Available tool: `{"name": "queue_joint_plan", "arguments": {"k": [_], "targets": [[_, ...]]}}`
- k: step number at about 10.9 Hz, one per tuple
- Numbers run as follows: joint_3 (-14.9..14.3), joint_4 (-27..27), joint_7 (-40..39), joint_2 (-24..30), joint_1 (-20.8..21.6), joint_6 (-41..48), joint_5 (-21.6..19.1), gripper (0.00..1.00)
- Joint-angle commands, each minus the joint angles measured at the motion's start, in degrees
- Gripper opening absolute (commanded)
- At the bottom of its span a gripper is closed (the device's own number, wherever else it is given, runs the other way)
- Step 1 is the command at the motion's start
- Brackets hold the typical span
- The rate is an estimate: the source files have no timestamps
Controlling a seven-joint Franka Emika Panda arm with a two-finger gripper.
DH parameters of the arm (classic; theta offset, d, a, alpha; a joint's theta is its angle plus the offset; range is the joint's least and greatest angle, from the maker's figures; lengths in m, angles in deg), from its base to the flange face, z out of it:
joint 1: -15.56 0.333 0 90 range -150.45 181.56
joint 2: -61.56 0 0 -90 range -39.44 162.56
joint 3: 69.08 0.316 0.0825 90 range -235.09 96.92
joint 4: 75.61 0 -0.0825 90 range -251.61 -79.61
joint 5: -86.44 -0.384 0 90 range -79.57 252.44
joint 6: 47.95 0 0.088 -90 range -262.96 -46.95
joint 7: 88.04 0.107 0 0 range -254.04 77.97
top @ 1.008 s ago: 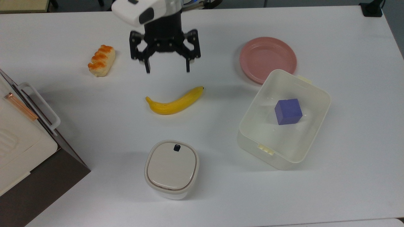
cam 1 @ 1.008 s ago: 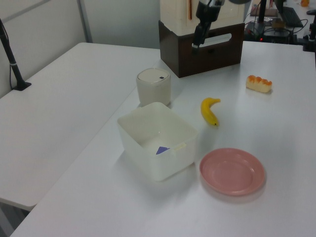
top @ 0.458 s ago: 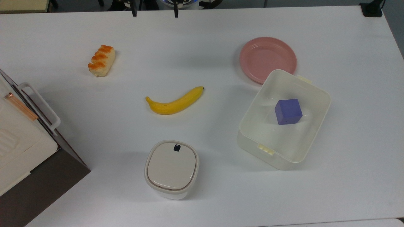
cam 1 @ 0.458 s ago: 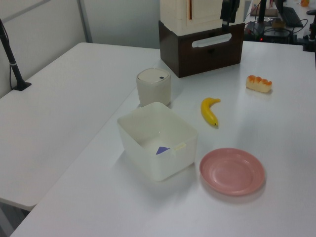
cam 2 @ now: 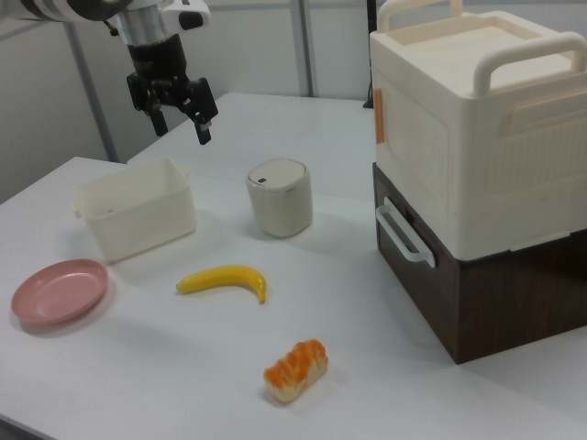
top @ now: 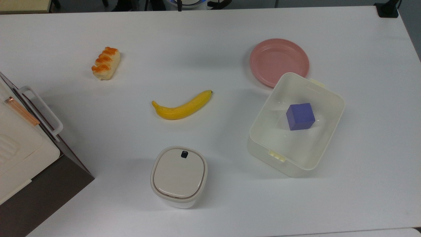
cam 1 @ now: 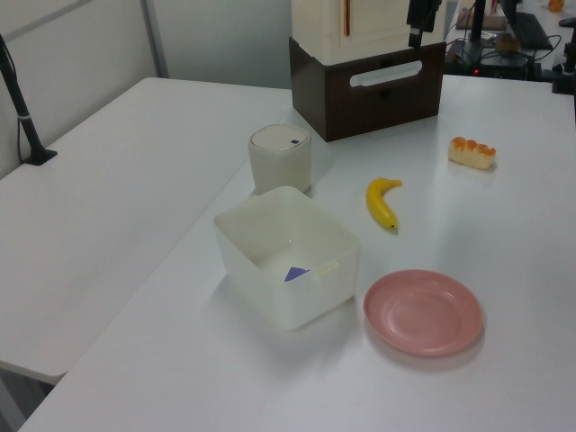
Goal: Close the trash can
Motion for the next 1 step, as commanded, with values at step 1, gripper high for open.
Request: {"name": "queue_joint_plan", "arguments": {"k": [1], "targets": [[0.6, -0.7, 0.5, 1.0, -0.7, 1.6, -0.7, 1.0]]}}
